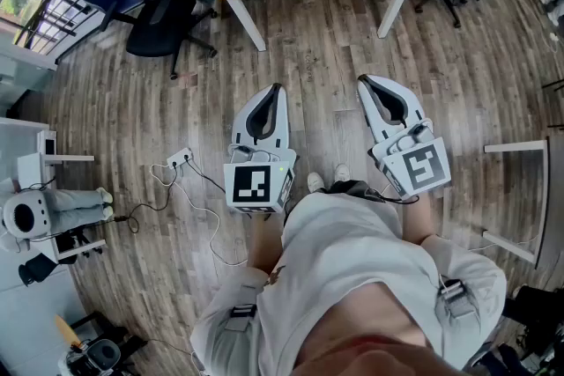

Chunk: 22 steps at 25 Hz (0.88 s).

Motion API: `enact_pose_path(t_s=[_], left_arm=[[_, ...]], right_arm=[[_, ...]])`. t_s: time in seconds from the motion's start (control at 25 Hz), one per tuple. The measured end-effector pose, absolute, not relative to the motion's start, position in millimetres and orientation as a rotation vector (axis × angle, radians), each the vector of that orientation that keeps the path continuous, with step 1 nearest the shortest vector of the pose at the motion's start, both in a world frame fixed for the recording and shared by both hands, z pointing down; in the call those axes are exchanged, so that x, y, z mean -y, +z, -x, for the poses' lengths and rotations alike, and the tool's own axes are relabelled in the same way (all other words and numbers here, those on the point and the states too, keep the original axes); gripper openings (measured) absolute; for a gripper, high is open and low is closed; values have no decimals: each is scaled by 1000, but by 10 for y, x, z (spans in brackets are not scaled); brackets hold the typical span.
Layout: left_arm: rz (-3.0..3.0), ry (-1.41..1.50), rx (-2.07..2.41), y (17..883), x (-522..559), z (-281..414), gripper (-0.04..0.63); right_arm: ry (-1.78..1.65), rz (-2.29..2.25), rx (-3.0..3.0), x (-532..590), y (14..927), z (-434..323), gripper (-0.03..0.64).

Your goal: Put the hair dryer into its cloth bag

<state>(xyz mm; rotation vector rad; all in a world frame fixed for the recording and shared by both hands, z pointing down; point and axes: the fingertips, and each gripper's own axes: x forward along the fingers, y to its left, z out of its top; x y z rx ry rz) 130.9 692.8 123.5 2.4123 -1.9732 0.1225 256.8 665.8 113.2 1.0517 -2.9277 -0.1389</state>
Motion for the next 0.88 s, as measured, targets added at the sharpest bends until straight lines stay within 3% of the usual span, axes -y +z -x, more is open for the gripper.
enact_pose_path(t_s=[0.88], left_arm=[[-2366, 158, 2029, 1276, -6843, -1788, 18]], right_arm=[[-120, -1000, 2941, -6454, 1259, -2976, 20]])
